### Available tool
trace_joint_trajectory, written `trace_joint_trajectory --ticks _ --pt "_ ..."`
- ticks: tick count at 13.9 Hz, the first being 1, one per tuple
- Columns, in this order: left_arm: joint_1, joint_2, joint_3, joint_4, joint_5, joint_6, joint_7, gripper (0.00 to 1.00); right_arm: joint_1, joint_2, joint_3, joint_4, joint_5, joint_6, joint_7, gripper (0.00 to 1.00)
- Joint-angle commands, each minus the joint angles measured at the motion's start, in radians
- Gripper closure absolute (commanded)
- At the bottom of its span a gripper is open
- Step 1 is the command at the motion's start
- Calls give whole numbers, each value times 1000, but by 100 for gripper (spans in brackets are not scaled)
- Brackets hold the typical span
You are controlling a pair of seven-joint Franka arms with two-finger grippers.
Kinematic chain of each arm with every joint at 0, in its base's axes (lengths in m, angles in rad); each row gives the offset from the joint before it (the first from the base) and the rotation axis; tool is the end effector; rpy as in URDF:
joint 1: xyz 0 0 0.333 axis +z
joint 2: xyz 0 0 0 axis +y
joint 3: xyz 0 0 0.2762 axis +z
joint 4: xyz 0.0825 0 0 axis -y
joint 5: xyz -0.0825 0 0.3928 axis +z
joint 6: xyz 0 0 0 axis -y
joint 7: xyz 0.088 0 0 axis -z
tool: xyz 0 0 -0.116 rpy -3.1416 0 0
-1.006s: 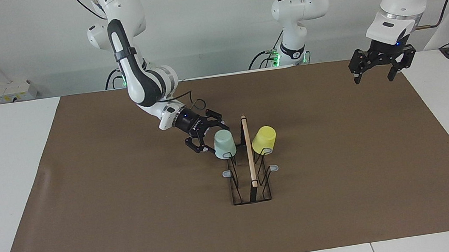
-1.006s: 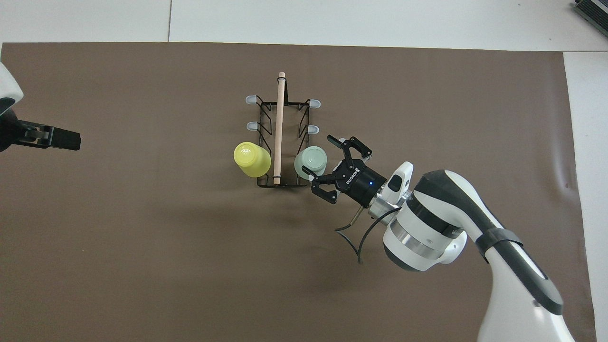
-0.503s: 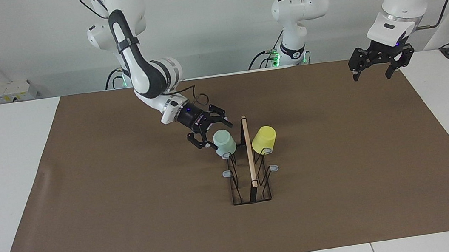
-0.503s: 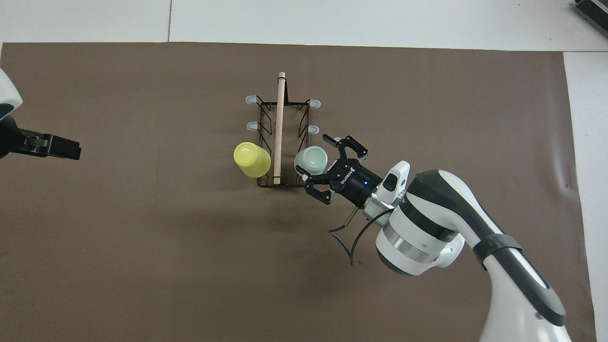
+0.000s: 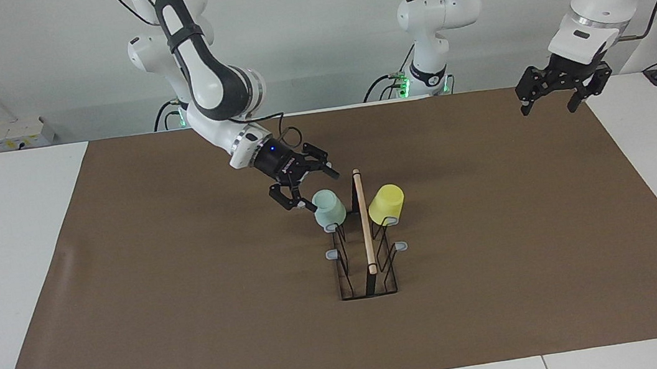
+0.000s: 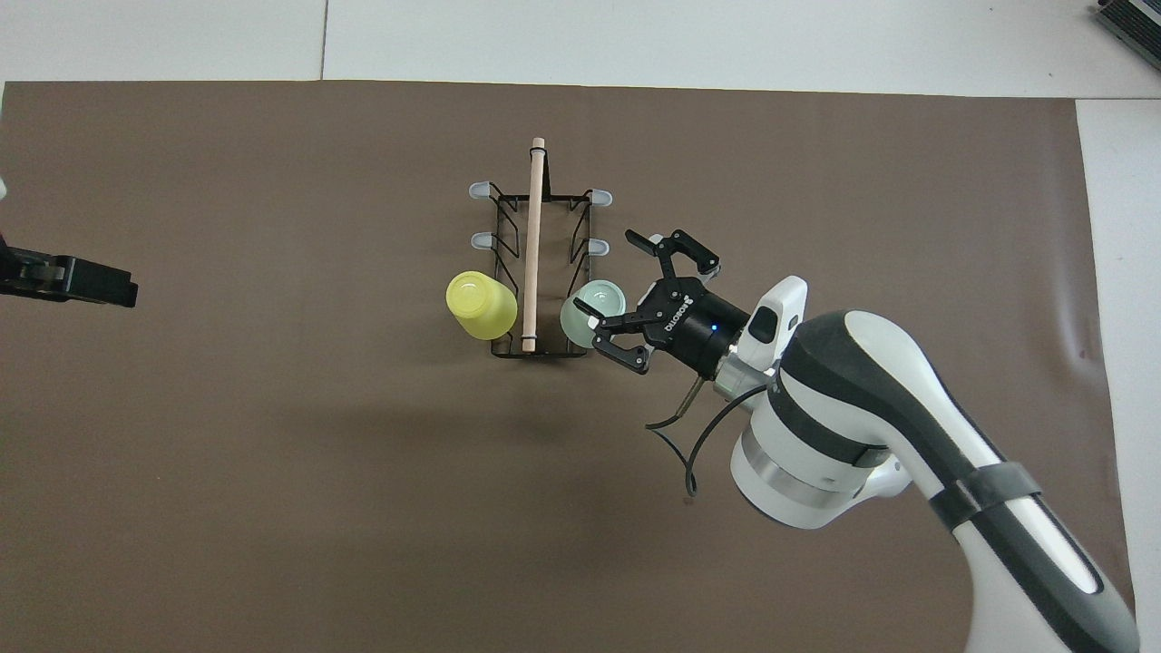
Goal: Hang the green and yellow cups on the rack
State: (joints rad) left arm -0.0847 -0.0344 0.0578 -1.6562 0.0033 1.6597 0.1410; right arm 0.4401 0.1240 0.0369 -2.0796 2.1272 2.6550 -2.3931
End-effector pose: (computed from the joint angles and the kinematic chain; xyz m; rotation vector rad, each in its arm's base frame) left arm 0.5616 -0.0143 0.5616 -3.1265 0.2634 -0.0592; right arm 0.5335 0.2530 0.3361 -1.9682 -1.0340 -1.4493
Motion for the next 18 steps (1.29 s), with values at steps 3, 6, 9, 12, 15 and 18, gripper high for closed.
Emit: trace_joint_trajectory --ticks 3,6,9,12,15,18 --pt "8 -4 1 19 -19 -34 8 0 -52 -27 1 13 -218 22 26 0" --pt "6 -2 -4 30 -13 -54 9 0 -95 -35 1 36 -415 22 52 0" --pt "7 -2 -10 39 -6 -80 8 0 -129 -44 0 36 -591 17 71 0" --pt "8 -12 -9 30 -6 -69 8 0 -211 -46 1 24 -850 -36 69 0" --pt "6 -16 -10 23 -6 -69 9 0 -314 -46 0 29 -1111 -144 69 0" --pt "3 -16 -10 24 -6 -69 9 0 -388 -63 -2 32 -1295 -242 71 0"
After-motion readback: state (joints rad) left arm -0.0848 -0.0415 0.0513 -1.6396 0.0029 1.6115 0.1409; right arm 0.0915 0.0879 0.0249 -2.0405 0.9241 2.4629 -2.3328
